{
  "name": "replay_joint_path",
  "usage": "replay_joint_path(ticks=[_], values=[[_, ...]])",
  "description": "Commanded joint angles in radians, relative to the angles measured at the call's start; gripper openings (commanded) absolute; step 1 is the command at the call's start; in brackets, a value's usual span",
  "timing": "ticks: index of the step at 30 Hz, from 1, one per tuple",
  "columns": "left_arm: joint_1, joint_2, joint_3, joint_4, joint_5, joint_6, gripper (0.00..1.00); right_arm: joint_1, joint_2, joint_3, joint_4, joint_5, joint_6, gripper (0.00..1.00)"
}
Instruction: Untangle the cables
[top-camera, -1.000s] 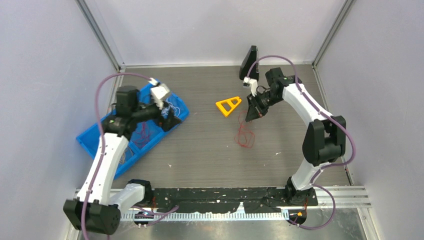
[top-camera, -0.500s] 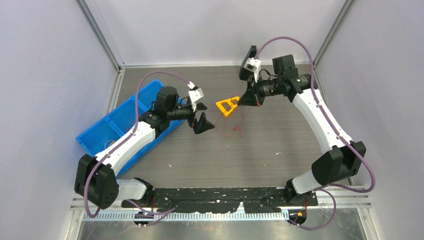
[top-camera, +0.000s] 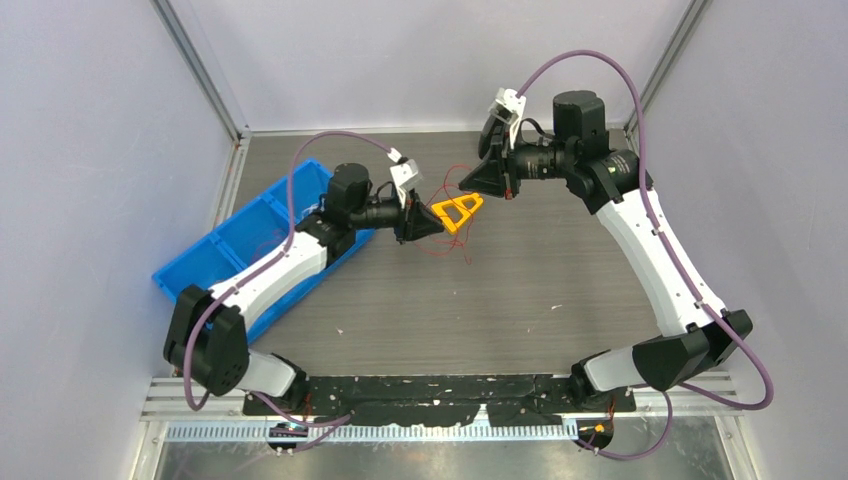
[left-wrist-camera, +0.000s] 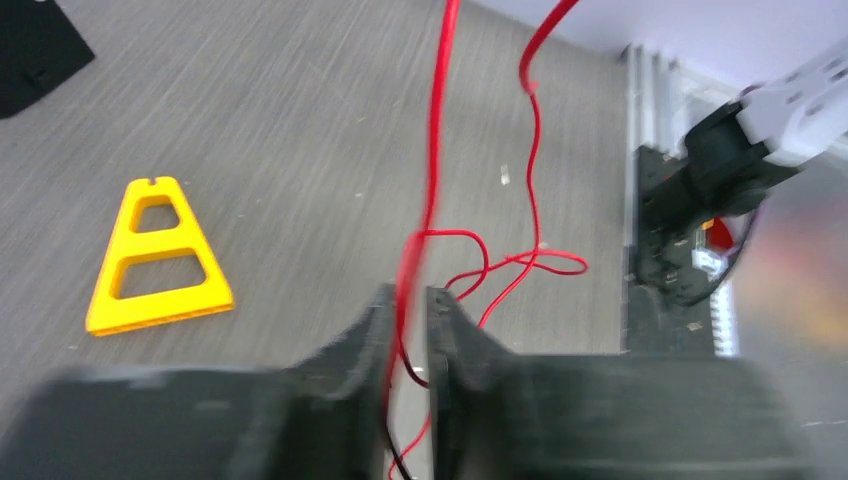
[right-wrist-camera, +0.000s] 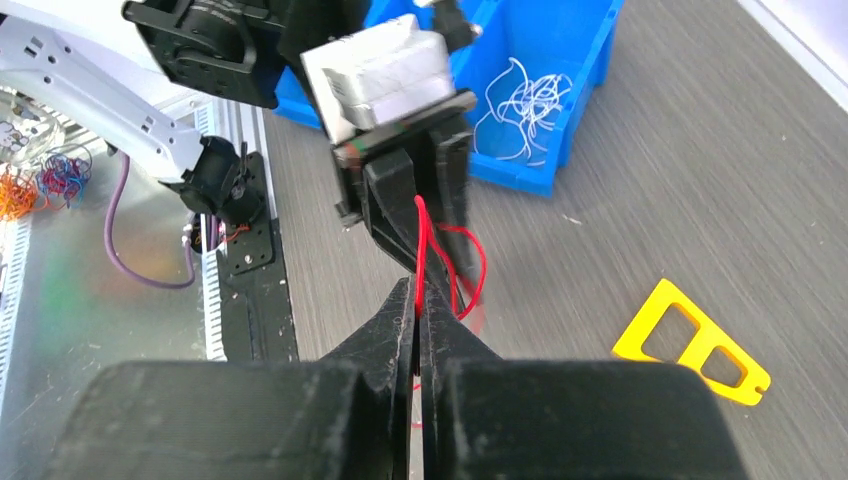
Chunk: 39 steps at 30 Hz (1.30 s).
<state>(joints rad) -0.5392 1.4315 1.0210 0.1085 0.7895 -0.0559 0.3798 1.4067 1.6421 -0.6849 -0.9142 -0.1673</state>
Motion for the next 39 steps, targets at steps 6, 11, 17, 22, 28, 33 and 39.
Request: replay_joint_path(ticks=[6,11,17,22,28,33,39], values=[[0.161,-0.258,0.04,-0.138,0.057,-0.102,0.0,-0.01,-0.006,-0.002,0.023,0.036,-0.007,0.2],[0.375,-0.389,0.12,-0.493,0.031,0.084,0.0,-0.012,0.012,-0.148,-0.014,-0.005,-0.009,0.77],[0.763,-0.401,0.276,-0.905,0.187,0.389,0.0,-0.012,0.035,-0.223,-0.058,0.038,-0.084,0.99],[1.019,-0.314,0.383,-1.233,0.19,0.834,0.0,-0.012,0.048,-0.231,-0.071,0.057,-0.107,1.0],[1.078,-0.197,0.284,-1.084,0.028,1.06,0.0,-0.012,0.061,-0.245,-0.071,0.081,-0.12,1.0],[1.078,-0.109,0.165,-0.912,-0.112,1.202,0.0,-0.013,0.04,-0.26,-0.085,0.135,-0.152,1.0],[1.051,0.006,0.144,-0.757,-0.174,1.217,0.2,-0.015,0.008,-0.301,-0.096,0.119,-0.166,1.0]])
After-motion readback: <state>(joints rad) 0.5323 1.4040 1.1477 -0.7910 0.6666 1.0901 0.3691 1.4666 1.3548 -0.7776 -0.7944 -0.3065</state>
